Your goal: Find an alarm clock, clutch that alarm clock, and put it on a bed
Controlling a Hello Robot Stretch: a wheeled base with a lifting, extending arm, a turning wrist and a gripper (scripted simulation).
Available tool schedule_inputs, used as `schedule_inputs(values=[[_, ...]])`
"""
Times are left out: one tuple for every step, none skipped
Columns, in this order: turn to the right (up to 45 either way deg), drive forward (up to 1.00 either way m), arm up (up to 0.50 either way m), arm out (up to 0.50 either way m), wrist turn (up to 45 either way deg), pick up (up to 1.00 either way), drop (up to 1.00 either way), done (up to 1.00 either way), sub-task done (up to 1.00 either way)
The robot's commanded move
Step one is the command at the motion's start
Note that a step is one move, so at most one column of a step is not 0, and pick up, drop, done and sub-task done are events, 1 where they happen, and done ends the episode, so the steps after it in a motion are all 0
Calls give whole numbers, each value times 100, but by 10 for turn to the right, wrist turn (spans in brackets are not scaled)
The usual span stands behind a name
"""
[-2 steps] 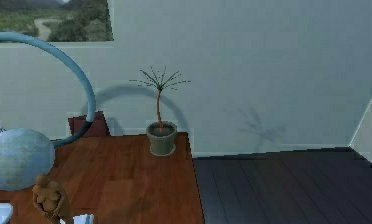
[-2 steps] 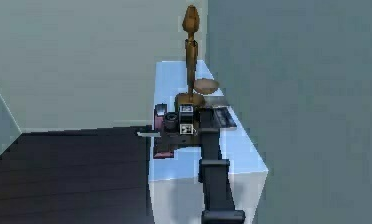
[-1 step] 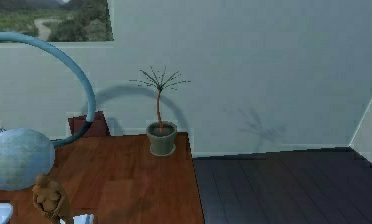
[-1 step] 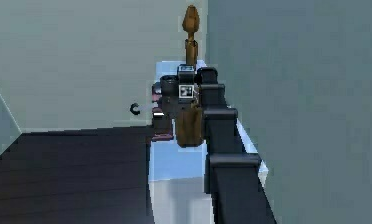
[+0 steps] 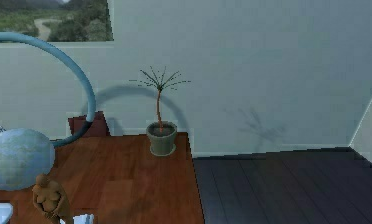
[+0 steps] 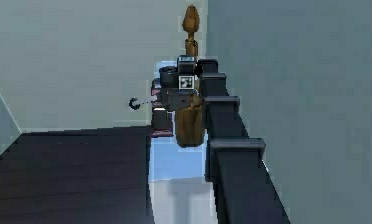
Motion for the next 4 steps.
schedule_inputs(values=[[0,0,0,0,-450,0,0,0,0],[0,0,0,0,-450,0,0,0,0],[0,0,0,0,-120,0,0,0,0],[0,0,0,-30,0,0,0,0,0]])
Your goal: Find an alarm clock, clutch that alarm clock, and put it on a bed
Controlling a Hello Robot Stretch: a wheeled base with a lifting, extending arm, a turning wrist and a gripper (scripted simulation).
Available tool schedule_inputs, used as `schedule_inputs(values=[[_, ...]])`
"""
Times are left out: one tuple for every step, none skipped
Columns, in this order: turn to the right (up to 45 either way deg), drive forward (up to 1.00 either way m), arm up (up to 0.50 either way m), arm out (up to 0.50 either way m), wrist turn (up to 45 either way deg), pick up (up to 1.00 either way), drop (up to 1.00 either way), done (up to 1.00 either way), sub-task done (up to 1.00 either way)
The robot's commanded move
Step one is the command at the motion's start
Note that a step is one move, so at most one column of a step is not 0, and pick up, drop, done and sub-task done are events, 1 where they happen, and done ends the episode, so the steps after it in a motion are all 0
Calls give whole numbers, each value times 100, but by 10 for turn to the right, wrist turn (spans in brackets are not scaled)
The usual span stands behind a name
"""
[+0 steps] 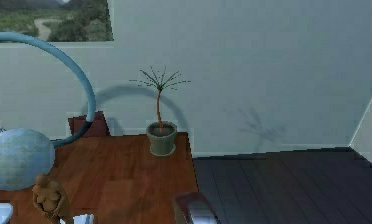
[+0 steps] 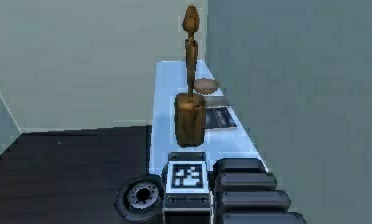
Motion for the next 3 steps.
schedule_inputs(values=[[-450,0,0,0,0,0,0,0,0],[-450,0,0,0,0,0,0,0,0],[-90,0,0,0,0,0,0,0,0]])
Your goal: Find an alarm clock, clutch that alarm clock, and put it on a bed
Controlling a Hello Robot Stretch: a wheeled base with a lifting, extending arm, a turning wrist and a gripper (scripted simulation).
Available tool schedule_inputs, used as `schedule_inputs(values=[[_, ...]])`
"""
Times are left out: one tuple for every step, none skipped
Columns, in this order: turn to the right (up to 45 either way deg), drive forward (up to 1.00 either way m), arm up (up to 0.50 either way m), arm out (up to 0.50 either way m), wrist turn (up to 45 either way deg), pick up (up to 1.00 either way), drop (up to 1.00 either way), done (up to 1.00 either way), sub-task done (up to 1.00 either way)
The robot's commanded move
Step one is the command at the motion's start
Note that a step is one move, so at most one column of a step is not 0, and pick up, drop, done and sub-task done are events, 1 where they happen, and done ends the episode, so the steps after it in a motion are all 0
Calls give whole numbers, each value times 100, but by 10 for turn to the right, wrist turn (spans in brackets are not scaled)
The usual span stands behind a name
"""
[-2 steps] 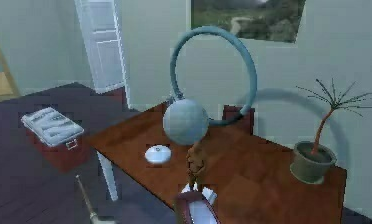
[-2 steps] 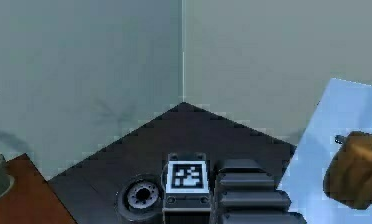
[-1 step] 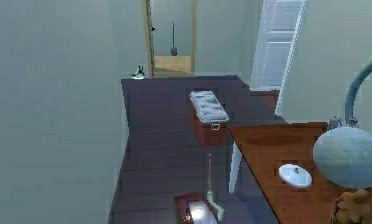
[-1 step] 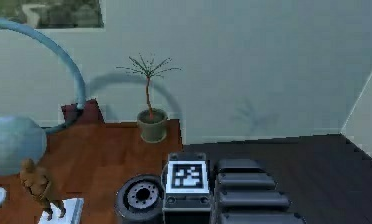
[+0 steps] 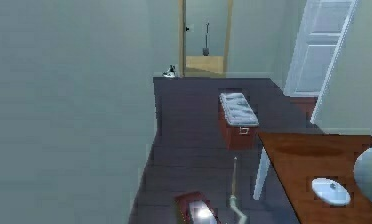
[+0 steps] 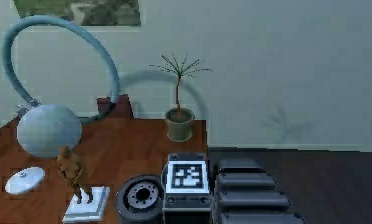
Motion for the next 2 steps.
schedule_inputs(values=[[0,100,0,0,0,0,0,0,0],[0,100,0,0,0,0,0,0,0]])
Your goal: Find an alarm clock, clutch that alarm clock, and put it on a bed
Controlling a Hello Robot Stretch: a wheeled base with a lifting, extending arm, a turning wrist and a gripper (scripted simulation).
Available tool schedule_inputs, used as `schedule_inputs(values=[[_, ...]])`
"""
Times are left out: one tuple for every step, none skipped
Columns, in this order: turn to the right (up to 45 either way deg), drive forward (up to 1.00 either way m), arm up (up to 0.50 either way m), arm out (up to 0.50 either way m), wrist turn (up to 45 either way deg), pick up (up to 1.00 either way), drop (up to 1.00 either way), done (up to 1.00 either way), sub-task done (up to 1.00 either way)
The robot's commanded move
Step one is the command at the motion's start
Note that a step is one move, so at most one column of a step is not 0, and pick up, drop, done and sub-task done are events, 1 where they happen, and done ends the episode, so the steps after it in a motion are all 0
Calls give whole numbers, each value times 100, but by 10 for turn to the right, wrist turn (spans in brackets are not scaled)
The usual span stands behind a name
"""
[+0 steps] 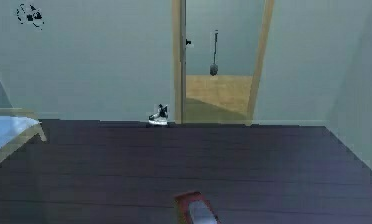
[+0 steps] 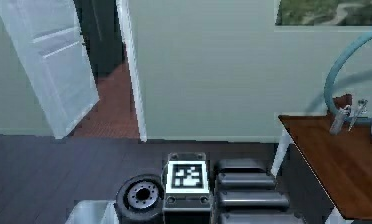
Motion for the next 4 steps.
schedule_inputs(values=[[-30,0,0,0,0,0,0,0,0],[0,40,0,0,0,0,0,0,0],[30,0,0,0,0,0,0,0,0],[0,30,0,0,0,0,0,0,0]])
